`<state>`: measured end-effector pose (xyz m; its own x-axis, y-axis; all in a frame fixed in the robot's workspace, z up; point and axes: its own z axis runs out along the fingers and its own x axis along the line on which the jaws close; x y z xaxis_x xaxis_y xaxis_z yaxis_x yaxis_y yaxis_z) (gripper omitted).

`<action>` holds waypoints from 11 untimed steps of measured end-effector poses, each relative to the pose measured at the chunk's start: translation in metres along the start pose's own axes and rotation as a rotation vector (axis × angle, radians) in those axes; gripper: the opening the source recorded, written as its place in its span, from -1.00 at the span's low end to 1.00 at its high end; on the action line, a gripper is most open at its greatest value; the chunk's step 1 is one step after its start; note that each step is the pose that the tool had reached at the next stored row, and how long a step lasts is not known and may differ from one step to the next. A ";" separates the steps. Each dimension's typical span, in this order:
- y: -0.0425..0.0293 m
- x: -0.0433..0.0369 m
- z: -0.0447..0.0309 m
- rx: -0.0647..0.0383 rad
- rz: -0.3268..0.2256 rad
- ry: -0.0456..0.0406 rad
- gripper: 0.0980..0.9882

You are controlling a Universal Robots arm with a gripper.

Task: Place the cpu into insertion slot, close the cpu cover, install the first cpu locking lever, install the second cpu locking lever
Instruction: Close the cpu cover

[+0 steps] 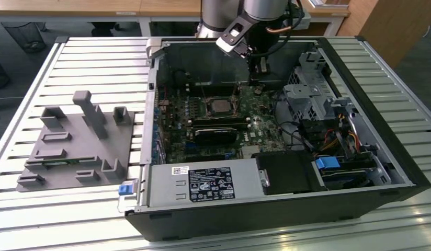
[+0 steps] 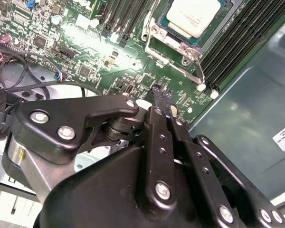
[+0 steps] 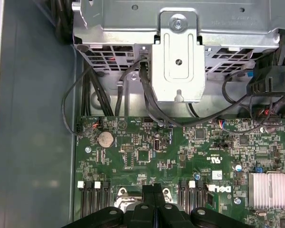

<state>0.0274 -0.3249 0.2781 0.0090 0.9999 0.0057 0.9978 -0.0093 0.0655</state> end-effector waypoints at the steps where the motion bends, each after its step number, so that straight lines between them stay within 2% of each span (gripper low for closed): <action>1: 0.0004 0.0000 0.0000 0.000 0.000 0.0000 -0.98; 11: 0.0021 0.0000 0.0006 0.000 0.000 0.0000 -0.98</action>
<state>0.0295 -0.3249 0.2776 0.0090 0.9999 0.0057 0.9978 -0.0094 0.0655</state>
